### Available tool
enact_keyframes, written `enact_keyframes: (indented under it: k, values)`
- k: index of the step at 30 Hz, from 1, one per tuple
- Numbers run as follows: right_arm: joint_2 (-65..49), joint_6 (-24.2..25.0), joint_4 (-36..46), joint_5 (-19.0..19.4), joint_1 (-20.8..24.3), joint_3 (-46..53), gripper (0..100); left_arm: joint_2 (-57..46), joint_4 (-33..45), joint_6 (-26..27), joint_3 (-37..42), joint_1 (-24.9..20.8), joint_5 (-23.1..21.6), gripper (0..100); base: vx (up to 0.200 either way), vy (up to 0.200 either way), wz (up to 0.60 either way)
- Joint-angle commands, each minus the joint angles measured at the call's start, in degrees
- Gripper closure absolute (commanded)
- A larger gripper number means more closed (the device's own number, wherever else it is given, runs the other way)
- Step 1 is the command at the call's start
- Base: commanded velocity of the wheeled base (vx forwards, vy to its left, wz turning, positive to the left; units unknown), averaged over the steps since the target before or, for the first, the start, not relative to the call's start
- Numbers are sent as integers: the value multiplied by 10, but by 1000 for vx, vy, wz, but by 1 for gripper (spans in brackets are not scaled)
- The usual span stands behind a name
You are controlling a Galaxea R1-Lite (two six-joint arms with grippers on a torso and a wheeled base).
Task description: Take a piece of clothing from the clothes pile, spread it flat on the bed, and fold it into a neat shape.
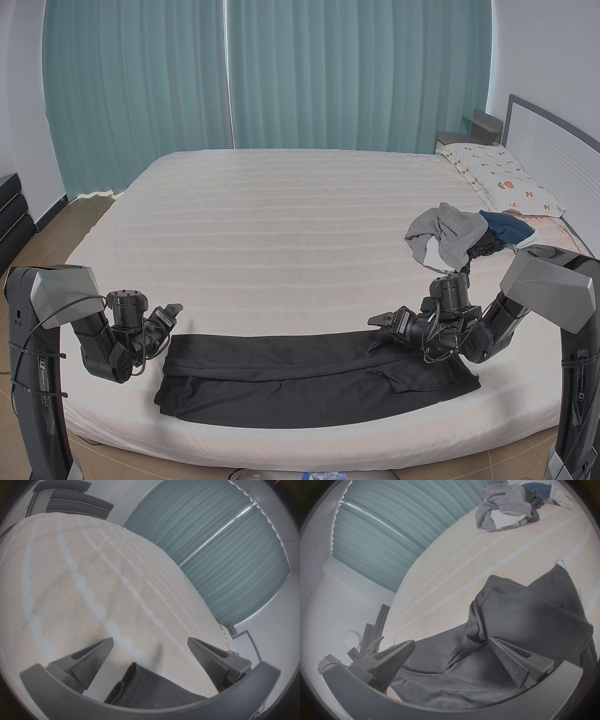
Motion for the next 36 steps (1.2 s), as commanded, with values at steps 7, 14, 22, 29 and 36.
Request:
enact_keyframes:
  k: [7, 14, 22, 29, 36]
  values:
    - [12, -7, 71, 0, 28, -60, 0, 2, -1, 1, 0, -1, 0, 0, 0, 0, 0]
    - [34, -1, 73, -21, 43, -121, 0, 2, -1, 1, 0, -1, 0, 0, 0, 0, 0]
    - [63, 31, 72, -46, 47, -172, 0, 2, -1, 1, 0, -1, 0, 0, 0, 0, 0]
    - [0, 30, 38, -45, 12, -129, 0, 2, -1, 1, 0, -1, 0, 0, 0, 0, 0]
    - [-51, -14, 25, -25, -69, -40, 0, 3, -2, 2, -1, -1, 1, 0, 0, 0, 0]
